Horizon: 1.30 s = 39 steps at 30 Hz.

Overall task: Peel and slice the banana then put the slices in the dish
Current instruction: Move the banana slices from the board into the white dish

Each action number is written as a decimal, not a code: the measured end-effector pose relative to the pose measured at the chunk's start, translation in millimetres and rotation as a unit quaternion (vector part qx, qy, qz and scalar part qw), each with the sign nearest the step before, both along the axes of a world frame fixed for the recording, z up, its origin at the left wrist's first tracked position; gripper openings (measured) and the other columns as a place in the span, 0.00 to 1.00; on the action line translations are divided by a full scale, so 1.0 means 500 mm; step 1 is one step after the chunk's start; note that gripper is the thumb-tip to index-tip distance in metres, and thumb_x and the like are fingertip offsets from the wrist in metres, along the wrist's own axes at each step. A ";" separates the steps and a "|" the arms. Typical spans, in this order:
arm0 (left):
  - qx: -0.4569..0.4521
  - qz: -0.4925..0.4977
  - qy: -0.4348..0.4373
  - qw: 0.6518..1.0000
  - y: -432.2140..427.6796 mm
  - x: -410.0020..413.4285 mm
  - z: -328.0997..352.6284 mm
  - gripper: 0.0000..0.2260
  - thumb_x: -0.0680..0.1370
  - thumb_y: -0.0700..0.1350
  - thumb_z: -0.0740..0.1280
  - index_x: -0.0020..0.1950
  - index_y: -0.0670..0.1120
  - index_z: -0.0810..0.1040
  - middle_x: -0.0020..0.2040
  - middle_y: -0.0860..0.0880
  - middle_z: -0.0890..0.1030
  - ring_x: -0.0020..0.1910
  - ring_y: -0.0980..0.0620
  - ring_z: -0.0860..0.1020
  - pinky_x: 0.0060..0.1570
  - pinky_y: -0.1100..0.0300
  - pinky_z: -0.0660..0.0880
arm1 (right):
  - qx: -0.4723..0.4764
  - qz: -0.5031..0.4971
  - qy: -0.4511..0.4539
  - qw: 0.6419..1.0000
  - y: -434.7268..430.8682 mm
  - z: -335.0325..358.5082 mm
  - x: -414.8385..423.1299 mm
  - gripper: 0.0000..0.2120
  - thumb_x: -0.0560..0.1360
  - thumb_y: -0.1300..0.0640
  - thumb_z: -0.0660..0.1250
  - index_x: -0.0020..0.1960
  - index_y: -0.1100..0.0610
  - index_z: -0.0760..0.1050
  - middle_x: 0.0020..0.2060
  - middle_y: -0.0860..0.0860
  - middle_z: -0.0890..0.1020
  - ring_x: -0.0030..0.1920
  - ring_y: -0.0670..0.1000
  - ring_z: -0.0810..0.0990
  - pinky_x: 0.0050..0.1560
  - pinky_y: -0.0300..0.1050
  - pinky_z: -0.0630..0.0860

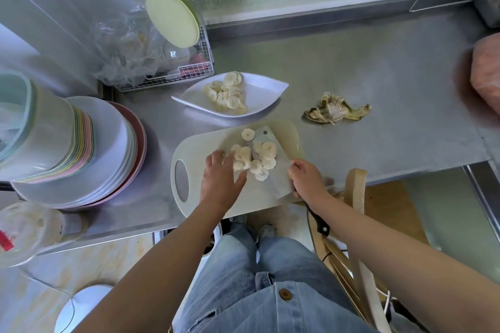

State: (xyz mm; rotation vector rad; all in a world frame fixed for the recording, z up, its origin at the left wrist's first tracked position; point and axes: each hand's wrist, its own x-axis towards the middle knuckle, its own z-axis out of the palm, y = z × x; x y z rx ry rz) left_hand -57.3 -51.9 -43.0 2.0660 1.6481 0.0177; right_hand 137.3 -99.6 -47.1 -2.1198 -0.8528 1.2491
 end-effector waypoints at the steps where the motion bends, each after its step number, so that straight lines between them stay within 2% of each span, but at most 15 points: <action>1: 0.006 0.003 -0.004 1.000 0.001 0.000 0.001 0.23 0.79 0.54 0.62 0.71 0.45 0.68 0.70 0.44 0.65 0.69 0.46 0.62 0.63 0.54 0.69 | -0.001 -0.008 0.000 1.000 -0.002 0.003 0.008 0.10 0.74 0.61 0.56 0.34 0.57 0.66 0.27 0.50 0.65 0.30 0.50 0.64 0.36 0.47 0.62; 5: 0.020 0.014 -0.011 1.000 0.009 0.002 0.004 0.18 0.78 0.52 0.63 0.65 0.44 0.74 0.65 0.44 0.69 0.65 0.45 0.67 0.60 0.53 0.71 | 0.016 -0.023 -0.014 1.000 -0.001 0.019 0.037 0.13 0.75 0.60 0.57 0.32 0.54 0.65 0.28 0.50 0.67 0.32 0.51 0.66 0.36 0.47 0.63; 8: 0.047 0.015 0.008 0.999 0.020 0.004 0.013 0.15 0.78 0.51 0.64 0.61 0.45 0.76 0.61 0.44 0.72 0.60 0.45 0.70 0.57 0.53 0.71 | 0.032 -0.028 -0.004 0.999 0.016 0.034 0.049 0.13 0.76 0.60 0.56 0.32 0.55 0.64 0.28 0.53 0.67 0.30 0.51 0.65 0.33 0.46 0.63; 13: 0.145 -0.030 -0.035 0.988 0.063 0.013 0.050 0.10 0.74 0.43 0.69 0.54 0.44 0.78 0.53 0.44 0.77 0.53 0.42 0.75 0.51 0.50 0.74 | 0.047 -0.022 0.025 0.998 0.076 0.067 0.053 0.10 0.74 0.62 0.56 0.33 0.56 0.62 0.26 0.52 0.63 0.26 0.50 0.62 0.29 0.46 0.60; 17: 0.187 -0.162 -0.043 0.968 0.109 0.030 0.070 0.14 0.75 0.42 0.68 0.61 0.45 0.76 0.62 0.44 0.75 0.62 0.41 0.74 0.60 0.49 0.72 | 0.044 -0.042 0.075 0.995 0.142 0.085 0.037 0.08 0.73 0.65 0.55 0.37 0.57 0.63 0.27 0.52 0.61 0.25 0.51 0.60 0.26 0.44 0.60; 20: 0.216 -0.228 0.002 0.950 0.152 0.044 0.070 0.19 0.77 0.46 0.64 0.68 0.49 0.73 0.70 0.42 0.70 0.68 0.40 0.69 0.64 0.47 0.69 | 0.059 -0.035 0.081 0.994 0.197 0.091 0.023 0.10 0.74 0.65 0.56 0.36 0.54 0.66 0.28 0.50 0.64 0.25 0.50 0.63 0.29 0.45 0.64; 23: 0.217 -0.225 0.027 0.950 0.187 0.058 0.067 0.20 0.80 0.54 0.54 0.71 0.55 0.71 0.73 0.42 0.67 0.70 0.39 0.67 0.66 0.45 0.66 | 0.067 -0.031 0.093 0.993 0.242 0.098 0.009 0.10 0.76 0.64 0.56 0.39 0.54 0.71 0.27 0.50 0.67 0.23 0.50 0.65 0.28 0.44 0.66; 27: 0.189 -0.203 0.053 0.959 0.229 0.057 0.051 0.22 0.80 0.58 0.49 0.71 0.57 0.70 0.74 0.41 0.66 0.71 0.37 0.67 0.68 0.43 0.65 | 0.061 -0.029 0.094 0.993 0.279 0.095 0.001 0.10 0.76 0.64 0.55 0.41 0.56 0.72 0.26 0.50 0.68 0.23 0.51 0.65 0.27 0.42 0.65; 32: 0.178 -0.200 0.081 0.960 0.259 0.029 0.029 0.23 0.80 0.58 0.49 0.70 0.54 0.72 0.73 0.41 0.68 0.69 0.37 0.69 0.66 0.43 0.66 | 0.051 -0.033 0.041 0.997 0.288 0.076 0.010 0.08 0.73 0.63 0.55 0.39 0.58 0.71 0.27 0.51 0.68 0.24 0.51 0.66 0.31 0.46 0.65; 35: 0.174 -0.186 0.071 0.964 0.263 0.015 0.029 0.23 0.79 0.57 0.52 0.64 0.48 0.78 0.68 0.40 0.72 0.66 0.36 0.72 0.63 0.45 0.70 | 0.055 -0.030 0.008 0.998 0.285 0.068 0.020 0.06 0.70 0.60 0.55 0.38 0.61 0.68 0.28 0.51 0.67 0.31 0.53 0.65 0.36 0.49 0.65; 37: 0.175 -0.183 0.063 0.965 0.263 0.009 0.034 0.20 0.79 0.56 0.53 0.59 0.48 0.79 0.66 0.40 0.73 0.63 0.37 0.72 0.62 0.46 0.70 | 0.053 -0.029 0.000 0.998 0.282 0.067 0.023 0.06 0.71 0.61 0.55 0.35 0.58 0.65 0.28 0.50 0.65 0.31 0.53 0.63 0.37 0.49 0.64; 39: 0.184 -0.194 0.028 0.963 0.265 0.012 0.040 0.17 0.79 0.54 0.55 0.59 0.49 0.77 0.64 0.41 0.73 0.61 0.38 0.72 0.60 0.47 0.70 | 0.049 -0.029 -0.003 0.998 0.280 0.067 0.025 0.06 0.73 0.62 0.55 0.39 0.59 0.69 0.29 0.49 0.67 0.31 0.52 0.65 0.38 0.48 0.64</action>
